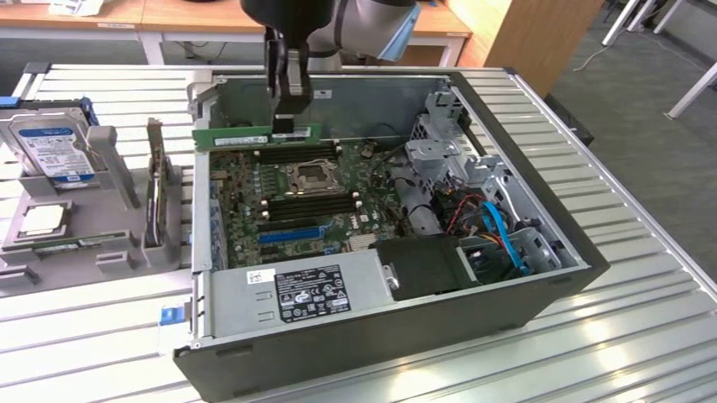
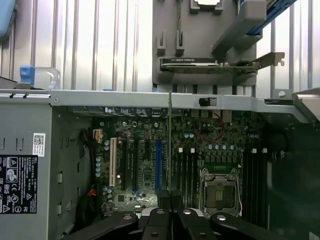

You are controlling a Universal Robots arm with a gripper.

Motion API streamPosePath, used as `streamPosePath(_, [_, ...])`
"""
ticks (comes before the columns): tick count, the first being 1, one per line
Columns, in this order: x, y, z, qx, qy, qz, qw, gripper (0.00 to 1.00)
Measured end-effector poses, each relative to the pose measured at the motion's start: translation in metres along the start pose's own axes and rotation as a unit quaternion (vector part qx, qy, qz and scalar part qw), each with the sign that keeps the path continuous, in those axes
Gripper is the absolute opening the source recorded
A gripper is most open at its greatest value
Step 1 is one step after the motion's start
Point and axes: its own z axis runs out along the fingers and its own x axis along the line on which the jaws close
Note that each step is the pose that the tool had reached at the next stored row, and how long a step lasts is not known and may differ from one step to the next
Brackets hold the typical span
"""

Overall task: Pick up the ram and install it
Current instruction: 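Pick up the ram and move it above insertion slot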

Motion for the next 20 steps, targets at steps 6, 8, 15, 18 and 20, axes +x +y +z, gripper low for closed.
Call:
streamPosePath(6, [0.000, -0.0142, -0.0005, 0.0000, 0.0000, 0.000, 1.0000, 0.12])
streamPosePath(8, [0.000, -0.0174, -0.0006, 0.0000, 0.0000, 0.000, 1.0000, 0.12])
streamPosePath(15, [0.000, -0.0284, -0.0010, 0.0000, 0.0000, 0.000, 1.0000, 0.12])
streamPosePath(18, [0.000, -0.0328, -0.0012, 0.0000, 0.0000, 0.000, 1.0000, 0.12])
streamPosePath(20, [0.000, -0.0357, -0.0013, 0.0000, 0.0000, 0.000, 1.0000, 0.12])
